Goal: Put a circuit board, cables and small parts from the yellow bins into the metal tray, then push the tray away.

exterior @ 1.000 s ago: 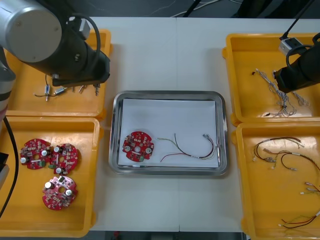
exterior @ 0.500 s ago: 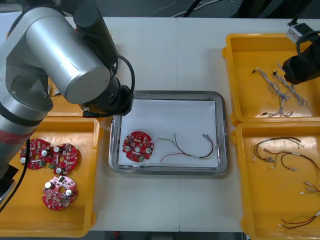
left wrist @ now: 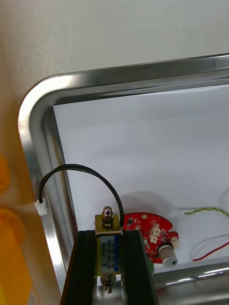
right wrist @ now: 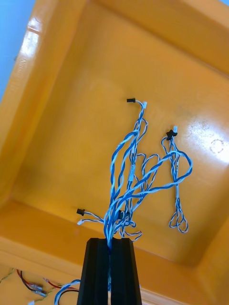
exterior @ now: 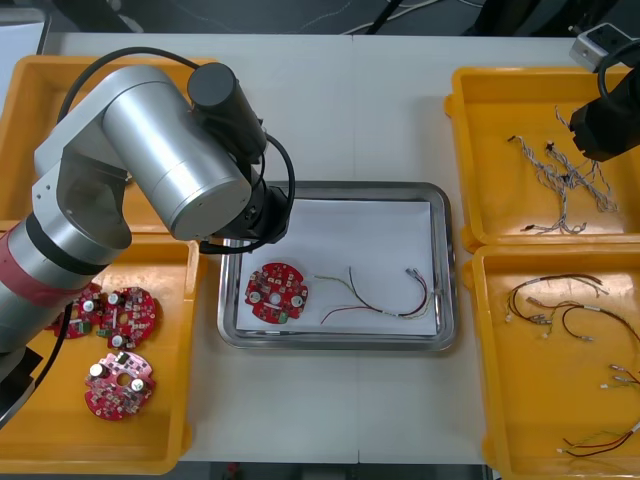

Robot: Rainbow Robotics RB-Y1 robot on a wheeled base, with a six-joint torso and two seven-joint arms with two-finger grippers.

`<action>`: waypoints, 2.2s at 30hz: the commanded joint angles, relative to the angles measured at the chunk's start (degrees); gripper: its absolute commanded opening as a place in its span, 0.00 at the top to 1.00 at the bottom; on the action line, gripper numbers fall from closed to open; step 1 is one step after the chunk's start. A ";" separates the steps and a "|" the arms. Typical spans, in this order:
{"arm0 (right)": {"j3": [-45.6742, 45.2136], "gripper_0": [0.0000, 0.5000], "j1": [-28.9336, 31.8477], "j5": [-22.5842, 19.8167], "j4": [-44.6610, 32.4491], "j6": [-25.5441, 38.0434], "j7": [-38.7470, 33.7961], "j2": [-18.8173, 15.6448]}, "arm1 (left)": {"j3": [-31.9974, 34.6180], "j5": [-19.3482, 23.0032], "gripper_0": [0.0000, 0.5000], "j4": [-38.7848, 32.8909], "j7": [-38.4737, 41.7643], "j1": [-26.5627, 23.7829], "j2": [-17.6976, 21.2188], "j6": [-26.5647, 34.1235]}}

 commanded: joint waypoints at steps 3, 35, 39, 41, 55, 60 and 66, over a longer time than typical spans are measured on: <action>-2.02 1.00 -1.74 -0.38 -6.50 3.58 1.74 0.28 | -2.53 -1.61 1.00 2.67 2.63 0.41 -1.93 -3.51; -7.91 1.00 -3.06 -1.52 -13.62 3.58 -11.70 2.56 | -5.61 -4.25 1.00 13.04 -2.65 -0.91 -5.27 -11.94; -7.91 1.00 -3.06 -1.26 -13.26 3.58 -11.88 2.56 | -5.70 -4.77 1.00 14.36 -3.17 -1.00 -5.45 -13.35; -7.91 1.00 -2.97 -1.00 -13.26 3.58 -12.14 2.56 | -5.70 -5.13 1.00 14.97 -3.44 -1.09 -5.53 -13.79; -7.21 1.00 -2.88 2.34 -7.02 3.58 -20.14 4.06 | -5.70 -5.74 1.00 16.12 -3.88 -1.09 -5.71 -14.58; -2.64 1.00 -2.88 3.66 -4.21 3.58 -25.24 4.06 | -5.70 -5.83 0.83 16.20 -3.70 -1.09 -5.71 -14.58; -0.79 1.00 -2.88 5.07 -2.10 3.58 -26.91 4.41 | -5.70 -5.83 0.64 16.12 -3.52 -1.00 -5.71 -14.49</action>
